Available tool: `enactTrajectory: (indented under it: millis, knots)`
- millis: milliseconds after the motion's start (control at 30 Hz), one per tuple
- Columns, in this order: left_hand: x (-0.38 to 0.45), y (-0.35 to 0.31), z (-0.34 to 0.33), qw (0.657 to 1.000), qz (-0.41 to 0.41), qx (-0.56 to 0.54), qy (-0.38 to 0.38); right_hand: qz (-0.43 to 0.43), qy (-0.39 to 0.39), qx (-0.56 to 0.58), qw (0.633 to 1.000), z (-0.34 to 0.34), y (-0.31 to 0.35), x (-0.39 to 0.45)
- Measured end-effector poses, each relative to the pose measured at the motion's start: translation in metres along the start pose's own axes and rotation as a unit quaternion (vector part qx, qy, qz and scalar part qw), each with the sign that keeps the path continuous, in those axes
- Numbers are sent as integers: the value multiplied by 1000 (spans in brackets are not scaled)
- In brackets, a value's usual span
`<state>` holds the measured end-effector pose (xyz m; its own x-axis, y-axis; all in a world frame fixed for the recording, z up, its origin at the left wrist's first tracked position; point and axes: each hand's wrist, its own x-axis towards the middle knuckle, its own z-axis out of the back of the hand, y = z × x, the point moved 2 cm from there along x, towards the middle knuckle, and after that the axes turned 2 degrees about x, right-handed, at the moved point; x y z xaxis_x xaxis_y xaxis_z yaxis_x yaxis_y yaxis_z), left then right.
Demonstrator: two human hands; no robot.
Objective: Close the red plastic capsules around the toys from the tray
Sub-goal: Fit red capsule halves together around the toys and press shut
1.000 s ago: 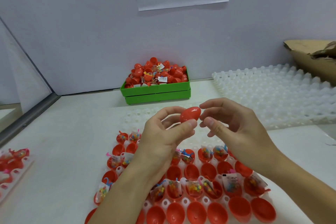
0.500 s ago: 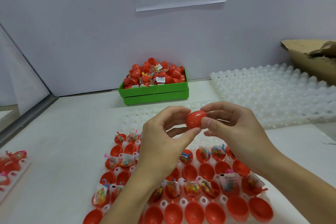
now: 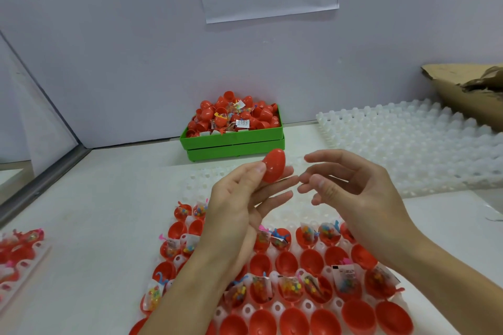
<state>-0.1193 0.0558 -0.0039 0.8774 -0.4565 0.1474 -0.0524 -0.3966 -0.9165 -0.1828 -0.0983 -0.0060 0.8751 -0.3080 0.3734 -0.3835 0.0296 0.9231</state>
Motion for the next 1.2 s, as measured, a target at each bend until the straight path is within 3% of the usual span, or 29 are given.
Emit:
enactTrajectory:
  millis: [133,333,467,567,700,1000,1200]
  knots:
    - [-1,-2,0,996,41,-78,-7,-3,-12,-19,1000,1,0,0]
    - [-1,-3,2,994,49,-100,-5,-11,-15,-16,1000,0,-1,1]
    - [2,0,5,999,-28,22,-5,-23,-5,-9,1000,1,-6,1]
    - [2,3,7,986,-79,144,-15,-31,3,-11,999,0,-6,1]
    - [1,2,6,965,-129,228,-8,-50,12,5,999,-1,-7,0]
    - [-4,4,0,936,-168,305,48,-55,-9,-2,998,0,-9,1]
    - [-4,-1,0,902,-180,386,64,-78,36,0,996,-2,-11,0]
